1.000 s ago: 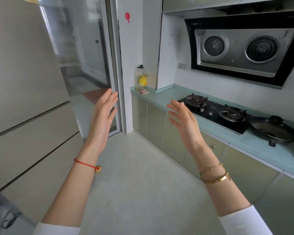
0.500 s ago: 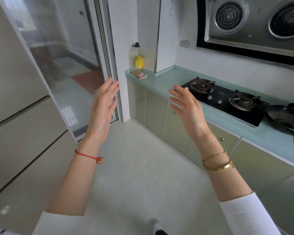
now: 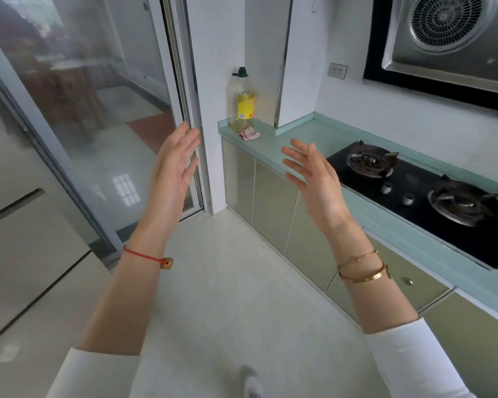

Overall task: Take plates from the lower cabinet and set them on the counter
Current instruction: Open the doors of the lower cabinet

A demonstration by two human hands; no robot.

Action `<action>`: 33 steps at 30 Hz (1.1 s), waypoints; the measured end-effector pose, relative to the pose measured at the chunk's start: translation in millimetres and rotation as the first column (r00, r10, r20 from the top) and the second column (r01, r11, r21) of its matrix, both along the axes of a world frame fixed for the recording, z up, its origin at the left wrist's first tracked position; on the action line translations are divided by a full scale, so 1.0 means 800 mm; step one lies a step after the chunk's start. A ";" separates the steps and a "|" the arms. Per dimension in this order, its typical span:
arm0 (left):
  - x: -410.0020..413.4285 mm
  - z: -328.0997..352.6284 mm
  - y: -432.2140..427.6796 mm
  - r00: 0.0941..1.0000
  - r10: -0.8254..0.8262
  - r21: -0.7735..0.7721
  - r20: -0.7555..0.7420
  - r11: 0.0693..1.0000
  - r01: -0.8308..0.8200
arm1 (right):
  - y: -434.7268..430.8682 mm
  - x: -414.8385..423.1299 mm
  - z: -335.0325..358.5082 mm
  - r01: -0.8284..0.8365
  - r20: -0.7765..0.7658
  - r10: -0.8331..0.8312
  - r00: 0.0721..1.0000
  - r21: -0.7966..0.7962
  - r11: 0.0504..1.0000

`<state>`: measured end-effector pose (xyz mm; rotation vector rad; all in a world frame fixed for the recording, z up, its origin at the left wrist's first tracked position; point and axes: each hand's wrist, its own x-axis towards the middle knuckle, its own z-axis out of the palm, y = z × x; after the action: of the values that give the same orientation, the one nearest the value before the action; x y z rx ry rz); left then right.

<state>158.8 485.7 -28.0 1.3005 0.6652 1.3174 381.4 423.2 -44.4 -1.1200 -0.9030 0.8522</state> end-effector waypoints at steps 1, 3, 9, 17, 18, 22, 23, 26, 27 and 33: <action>0.008 0.001 0.019 1.000 0.012 0.000 0.001 1.000 -0.012 | 0.021 0.008 0.001 -0.008 0.002 0.008 1.000 -0.002 1.000; 0.020 0.001 0.051 1.000 0.026 -0.007 -0.003 1.000 -0.026 | 0.058 0.021 0.000 -0.029 0.001 0.029 1.000 -0.012 0.999; 0.040 -0.017 0.138 0.997 0.076 -0.050 0.006 0.996 -0.076 | 0.154 0.043 -0.009 -0.089 0.001 0.089 0.996 -0.052 0.995; 0.061 -0.048 0.273 0.978 0.147 0.012 -0.146 0.989 -0.147 | 0.286 0.067 -0.037 -0.087 -0.013 0.086 0.996 -0.086 0.993; 0.063 -0.051 0.292 0.975 0.153 0.018 -0.160 0.988 -0.152 | 0.305 0.070 -0.040 -0.084 -0.013 0.083 0.996 -0.090 0.992; 0.069 -0.055 0.383 0.982 0.147 -0.024 -0.116 0.988 -0.151 | 0.393 0.075 -0.046 -0.089 -0.026 0.087 0.996 -0.086 0.992; 0.071 -0.054 0.406 0.985 0.135 -0.035 -0.108 0.990 -0.139 | 0.417 0.076 -0.046 -0.085 -0.035 0.082 0.996 -0.082 0.993; 0.078 -0.052 0.473 0.987 0.112 -0.042 -0.115 0.992 -0.117 | 0.486 0.077 -0.043 -0.054 -0.071 0.049 0.996 -0.068 0.996; 0.080 -0.049 0.496 0.988 0.095 -0.049 -0.118 0.994 -0.101 | 0.509 0.078 -0.042 -0.039 -0.082 0.034 0.996 -0.059 0.997; 0.102 -0.041 0.608 0.998 -0.028 -0.145 -0.049 0.989 0.020 | 0.613 0.091 -0.039 0.034 -0.111 -0.041 0.993 -0.057 0.998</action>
<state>240.2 972.5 -60.6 1.2238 0.7642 1.1973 454.5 913.5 -76.0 -1.1220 -0.7670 0.9047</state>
